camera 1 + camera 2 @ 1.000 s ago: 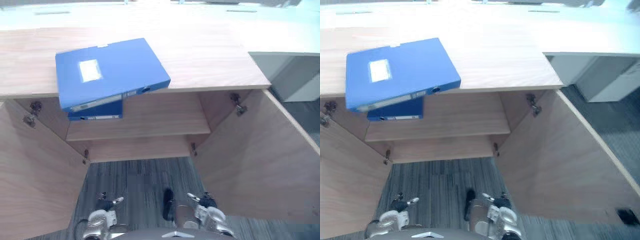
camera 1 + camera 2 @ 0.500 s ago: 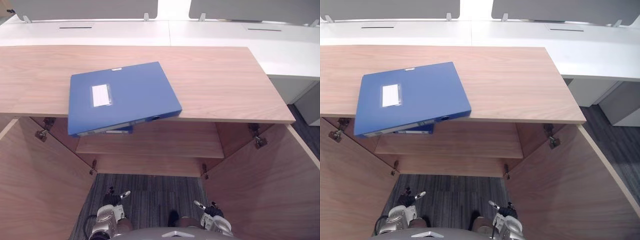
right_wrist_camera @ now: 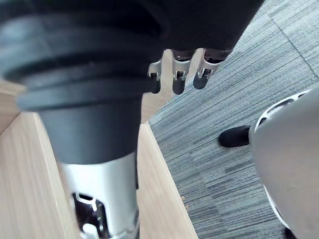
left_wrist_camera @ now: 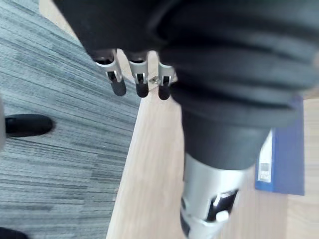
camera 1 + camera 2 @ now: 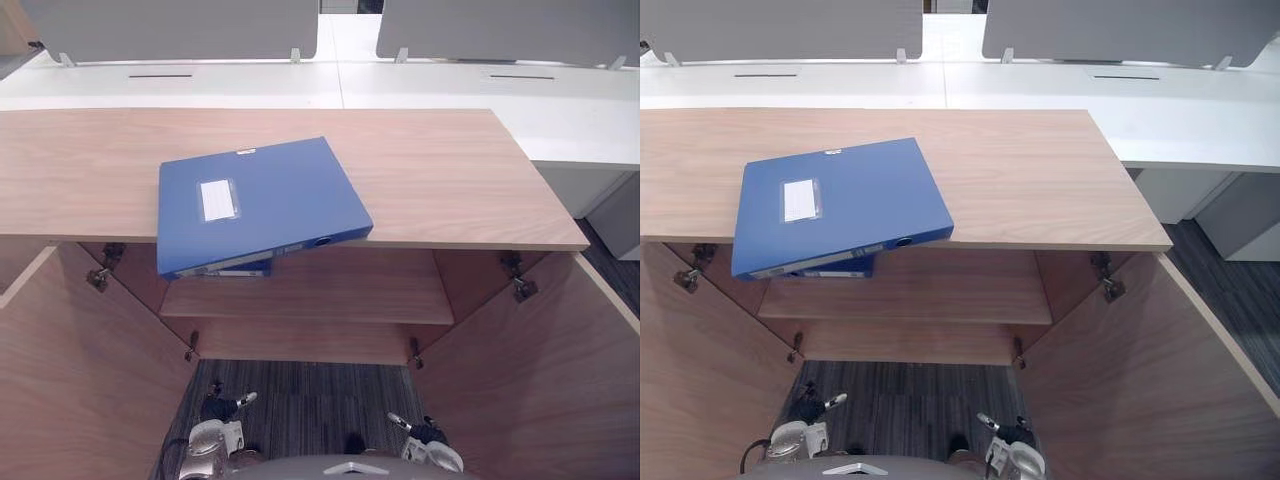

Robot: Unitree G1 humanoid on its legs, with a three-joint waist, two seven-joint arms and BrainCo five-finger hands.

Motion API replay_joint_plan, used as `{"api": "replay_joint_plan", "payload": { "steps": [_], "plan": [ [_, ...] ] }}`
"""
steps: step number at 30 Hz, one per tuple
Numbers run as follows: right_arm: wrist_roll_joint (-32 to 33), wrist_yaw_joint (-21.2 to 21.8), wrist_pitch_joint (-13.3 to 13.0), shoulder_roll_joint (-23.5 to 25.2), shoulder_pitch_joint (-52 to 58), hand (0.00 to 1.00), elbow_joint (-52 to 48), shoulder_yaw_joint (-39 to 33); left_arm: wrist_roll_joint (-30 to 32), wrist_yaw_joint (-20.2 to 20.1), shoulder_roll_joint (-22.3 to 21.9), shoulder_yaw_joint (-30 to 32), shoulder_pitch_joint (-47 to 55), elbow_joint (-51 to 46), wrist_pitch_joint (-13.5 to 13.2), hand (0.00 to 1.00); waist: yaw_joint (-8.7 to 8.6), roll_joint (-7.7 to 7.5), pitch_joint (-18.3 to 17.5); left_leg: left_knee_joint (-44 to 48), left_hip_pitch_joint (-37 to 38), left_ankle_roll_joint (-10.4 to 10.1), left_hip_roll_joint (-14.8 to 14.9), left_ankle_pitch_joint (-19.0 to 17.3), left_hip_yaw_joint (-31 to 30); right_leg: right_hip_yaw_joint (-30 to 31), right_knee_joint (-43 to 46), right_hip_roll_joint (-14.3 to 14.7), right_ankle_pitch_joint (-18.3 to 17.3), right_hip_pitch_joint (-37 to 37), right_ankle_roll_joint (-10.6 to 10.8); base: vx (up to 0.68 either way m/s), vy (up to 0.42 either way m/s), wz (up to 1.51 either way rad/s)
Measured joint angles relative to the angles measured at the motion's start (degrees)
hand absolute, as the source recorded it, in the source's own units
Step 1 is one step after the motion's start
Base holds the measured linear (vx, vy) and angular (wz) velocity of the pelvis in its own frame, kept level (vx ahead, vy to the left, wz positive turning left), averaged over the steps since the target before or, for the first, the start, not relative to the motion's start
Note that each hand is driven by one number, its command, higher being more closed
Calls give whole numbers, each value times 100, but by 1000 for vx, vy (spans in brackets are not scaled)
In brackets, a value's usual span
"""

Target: Walk over to the cabinet, pick up the folder, carry it to the office cabinet, place the folder inside the office cabinet, then close the office cabinet door

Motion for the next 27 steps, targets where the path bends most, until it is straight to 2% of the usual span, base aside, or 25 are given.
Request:
{"api": "replay_joint_plan", "payload": {
  "steps": [6,12,21,27],
  "plan": [
    [-133,-195,-12,-24,158,0,-261,437,-32,444,100,-234,565,-2044,-197,0,124,-56,-22,-180,32,51,-103,111,-163,-29,-23,-56,27,0,27,-35,13,11],
    [-168,-210,-42,-27,297,0,-562,636,-4,707,148,-267,847,-3663,-464,0,157,-66,-56,-282,188,83,-176,136,-272,-111,-25,-114,21,172,37,4,13,7],
    [-159,-202,-116,24,433,0,-665,731,320,840,242,-268,1083,-5429,-734,0,194,-90,-139,-282,222,52,-180,111,-402,-227,29,-177,-34,277,105,-9,2,8],
    [-160,-195,-148,6,433,0,-530,743,847,888,374,-275,1192,-6287,-884,0,178,-79,-267,-286,232,6,-168,73,-402,-200,86,-172,-102,300,118,-11,-2,0]
  ]
}}
